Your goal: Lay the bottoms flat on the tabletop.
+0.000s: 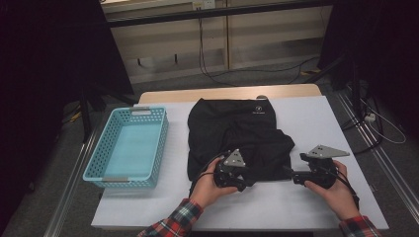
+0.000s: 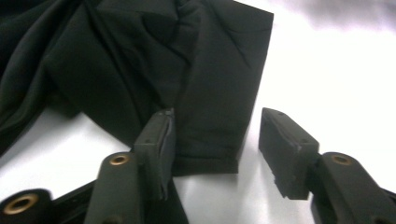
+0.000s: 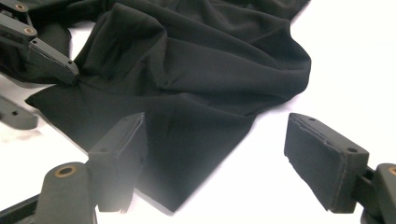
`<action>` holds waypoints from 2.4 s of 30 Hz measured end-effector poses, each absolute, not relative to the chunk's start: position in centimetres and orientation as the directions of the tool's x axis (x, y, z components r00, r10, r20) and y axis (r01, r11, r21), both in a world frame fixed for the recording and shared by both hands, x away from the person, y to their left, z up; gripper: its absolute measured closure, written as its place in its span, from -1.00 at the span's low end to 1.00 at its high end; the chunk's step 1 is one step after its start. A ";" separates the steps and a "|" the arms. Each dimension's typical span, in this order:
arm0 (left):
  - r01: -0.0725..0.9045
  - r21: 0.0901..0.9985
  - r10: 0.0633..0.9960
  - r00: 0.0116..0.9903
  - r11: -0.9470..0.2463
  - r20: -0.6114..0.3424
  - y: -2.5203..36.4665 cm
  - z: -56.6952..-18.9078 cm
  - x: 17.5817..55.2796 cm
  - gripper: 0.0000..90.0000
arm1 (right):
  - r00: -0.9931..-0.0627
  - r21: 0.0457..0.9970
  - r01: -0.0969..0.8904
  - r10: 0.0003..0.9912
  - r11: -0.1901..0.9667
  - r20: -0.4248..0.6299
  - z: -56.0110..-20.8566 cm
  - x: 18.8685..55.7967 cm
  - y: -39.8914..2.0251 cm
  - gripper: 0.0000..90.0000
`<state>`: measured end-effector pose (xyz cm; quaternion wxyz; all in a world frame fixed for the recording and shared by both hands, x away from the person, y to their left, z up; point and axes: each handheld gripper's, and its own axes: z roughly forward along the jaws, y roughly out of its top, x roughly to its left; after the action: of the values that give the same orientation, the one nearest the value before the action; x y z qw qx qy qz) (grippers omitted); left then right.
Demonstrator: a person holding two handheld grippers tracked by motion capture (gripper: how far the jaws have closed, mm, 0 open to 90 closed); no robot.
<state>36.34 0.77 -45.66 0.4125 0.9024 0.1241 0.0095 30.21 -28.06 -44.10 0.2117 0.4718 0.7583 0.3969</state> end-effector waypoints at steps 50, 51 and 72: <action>0.352 0.836 0.376 0.906 -0.421 -0.193 3.4 -41.3 38.2 0.94 | -0.536 0.849 0.450 0.844 0.277 0.009 -42.2 29.6 -27.3 1.00; 0.352 0.836 0.374 0.907 -0.421 -0.193 3.5 -41.2 38.3 0.94 | -0.536 0.850 0.449 0.844 0.276 0.009 -42.1 29.6 -27.4 1.00; 0.394 0.810 0.410 0.887 -0.434 -0.212 4.3 -42.3 39.0 0.93 | -0.625 0.729 0.543 0.780 0.416 0.021 -45.4 30.4 -24.3 0.34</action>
<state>39.00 4.26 -42.34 0.4762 0.8467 0.2373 0.0083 30.40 -24.26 -45.40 0.1634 0.4008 0.8255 0.3622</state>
